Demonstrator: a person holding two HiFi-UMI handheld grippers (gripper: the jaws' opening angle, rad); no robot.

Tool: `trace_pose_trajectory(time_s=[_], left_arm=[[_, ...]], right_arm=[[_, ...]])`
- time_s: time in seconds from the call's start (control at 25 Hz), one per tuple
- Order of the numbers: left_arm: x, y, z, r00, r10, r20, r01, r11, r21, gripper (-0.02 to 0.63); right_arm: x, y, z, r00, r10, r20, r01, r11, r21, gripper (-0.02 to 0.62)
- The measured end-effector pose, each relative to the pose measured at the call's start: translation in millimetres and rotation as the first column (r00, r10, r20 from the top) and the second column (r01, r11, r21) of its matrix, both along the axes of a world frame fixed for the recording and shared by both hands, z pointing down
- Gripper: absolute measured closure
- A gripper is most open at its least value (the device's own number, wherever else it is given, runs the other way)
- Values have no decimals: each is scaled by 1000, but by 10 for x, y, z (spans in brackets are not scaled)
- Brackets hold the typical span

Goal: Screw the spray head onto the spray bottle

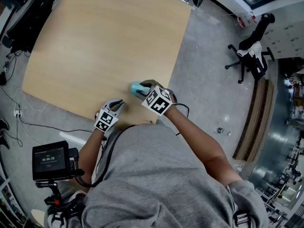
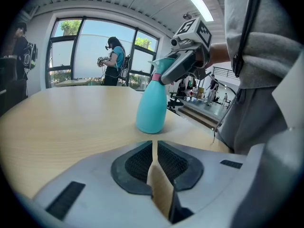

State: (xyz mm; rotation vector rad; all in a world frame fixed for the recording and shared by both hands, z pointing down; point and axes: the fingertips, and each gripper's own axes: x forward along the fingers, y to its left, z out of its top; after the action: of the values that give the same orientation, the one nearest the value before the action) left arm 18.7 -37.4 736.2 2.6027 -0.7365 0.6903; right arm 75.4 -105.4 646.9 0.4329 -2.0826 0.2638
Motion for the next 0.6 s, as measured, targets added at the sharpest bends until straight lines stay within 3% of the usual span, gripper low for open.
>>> trace_pose_trajectory(time_s=[0.6], left_arm=[[-28,71,103,1000,-30,-3,30,998,-54,568]], right_arm=[[-58,15,-36,990,102,96,-97,994,-52,448]])
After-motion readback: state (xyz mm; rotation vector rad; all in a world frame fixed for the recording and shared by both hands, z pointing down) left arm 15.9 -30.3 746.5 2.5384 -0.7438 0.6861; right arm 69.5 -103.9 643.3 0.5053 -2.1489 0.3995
